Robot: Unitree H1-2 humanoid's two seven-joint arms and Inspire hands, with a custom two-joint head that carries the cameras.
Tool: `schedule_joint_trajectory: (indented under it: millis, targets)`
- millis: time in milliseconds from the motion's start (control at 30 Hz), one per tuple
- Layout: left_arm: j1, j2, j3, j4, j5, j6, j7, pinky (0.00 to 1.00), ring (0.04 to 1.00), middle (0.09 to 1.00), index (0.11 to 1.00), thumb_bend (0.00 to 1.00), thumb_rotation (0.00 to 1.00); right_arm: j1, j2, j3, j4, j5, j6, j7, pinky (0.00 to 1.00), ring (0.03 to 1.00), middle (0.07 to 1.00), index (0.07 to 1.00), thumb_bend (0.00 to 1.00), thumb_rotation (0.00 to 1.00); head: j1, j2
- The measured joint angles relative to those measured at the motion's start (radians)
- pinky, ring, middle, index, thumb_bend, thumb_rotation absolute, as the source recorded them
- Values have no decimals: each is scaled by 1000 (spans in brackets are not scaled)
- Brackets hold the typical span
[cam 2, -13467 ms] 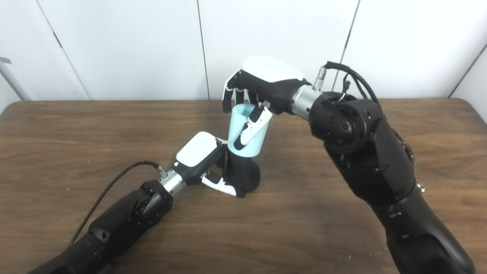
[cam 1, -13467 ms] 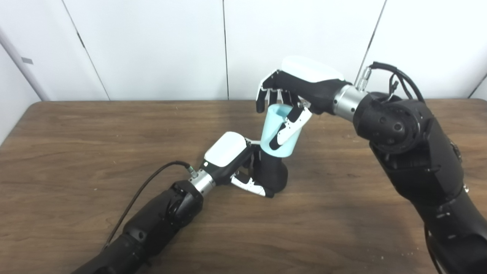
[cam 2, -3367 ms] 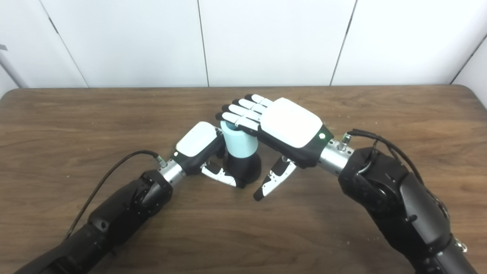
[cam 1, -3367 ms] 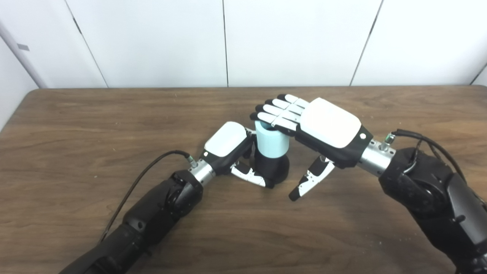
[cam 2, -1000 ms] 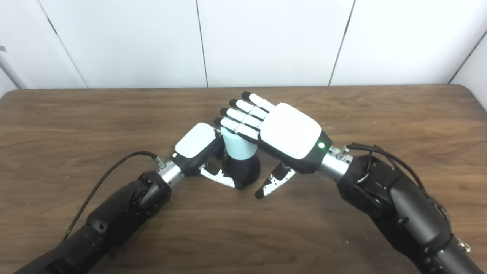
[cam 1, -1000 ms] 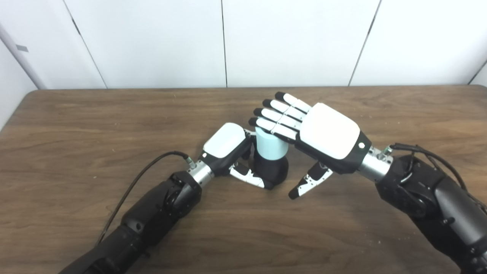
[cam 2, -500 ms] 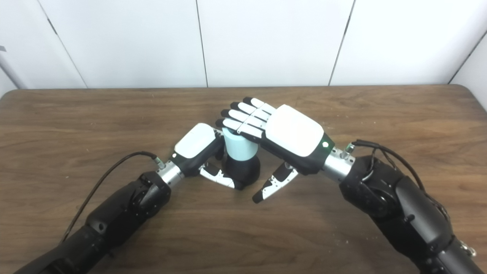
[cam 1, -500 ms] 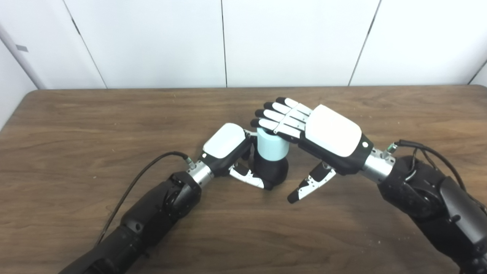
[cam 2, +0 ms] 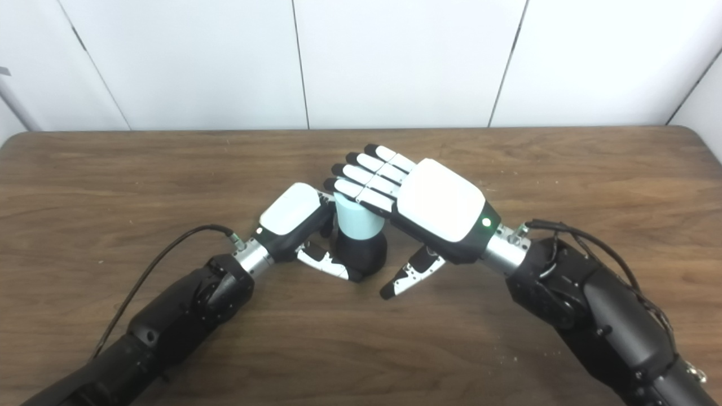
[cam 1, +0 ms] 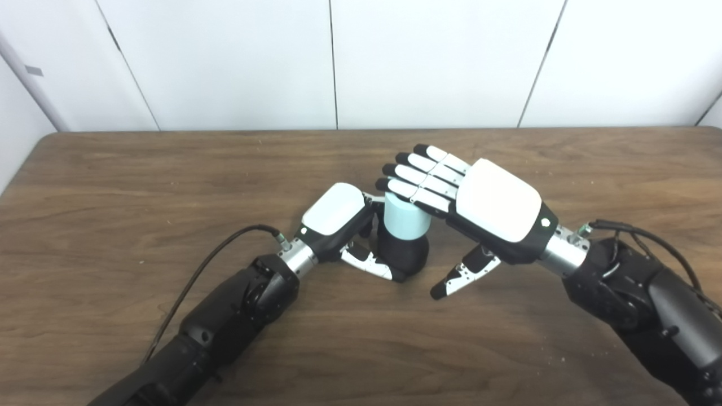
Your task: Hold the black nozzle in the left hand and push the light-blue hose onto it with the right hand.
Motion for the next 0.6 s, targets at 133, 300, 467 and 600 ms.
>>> schedule_joint_trajectory:
  millis: [133,300,467,600]
  targets:
    - [0,0,0,0,0,0,0,294,347,380,411,630,437,0,0,3,0,-20,0,-9,977,962,936,907,742,369,0,0]
    - [0,0,0,0,0,0,0,292,342,377,406,631,437,-1,-1,7,0,-25,0,-13,986,965,939,907,749,376,0,2]
    - [1,0,0,0,0,0,0,290,343,379,410,630,437,-7,-6,14,3,-25,0,-16,988,970,942,908,754,382,0,2]
    - [1,0,0,0,0,0,0,296,350,385,402,630,438,-10,-8,17,5,-25,0,-18,989,973,942,911,755,384,0,-2]
